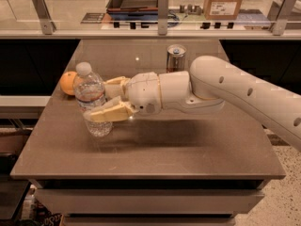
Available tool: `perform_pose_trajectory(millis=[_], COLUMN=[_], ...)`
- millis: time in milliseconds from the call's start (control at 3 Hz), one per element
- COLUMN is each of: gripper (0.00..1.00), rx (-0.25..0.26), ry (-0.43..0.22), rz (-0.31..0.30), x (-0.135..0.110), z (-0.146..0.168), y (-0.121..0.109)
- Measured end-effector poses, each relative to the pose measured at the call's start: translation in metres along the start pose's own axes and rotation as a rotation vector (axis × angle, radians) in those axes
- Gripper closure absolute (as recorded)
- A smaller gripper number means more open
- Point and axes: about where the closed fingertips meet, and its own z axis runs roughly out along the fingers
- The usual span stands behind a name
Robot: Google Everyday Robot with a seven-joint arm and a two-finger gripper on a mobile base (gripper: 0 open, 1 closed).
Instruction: Pick water bottle
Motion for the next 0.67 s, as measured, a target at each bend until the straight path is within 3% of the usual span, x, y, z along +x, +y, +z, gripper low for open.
perform_pose_trajectory(millis=[333,667], gripper=[0.88,1.0], rx=[-0.004,-0.008], ry=[0.0,0.0], rz=[-0.002,-0.004], x=[-0.0012,-0.0025], z=[0.0019,0.0037], y=[0.0012,0.0023])
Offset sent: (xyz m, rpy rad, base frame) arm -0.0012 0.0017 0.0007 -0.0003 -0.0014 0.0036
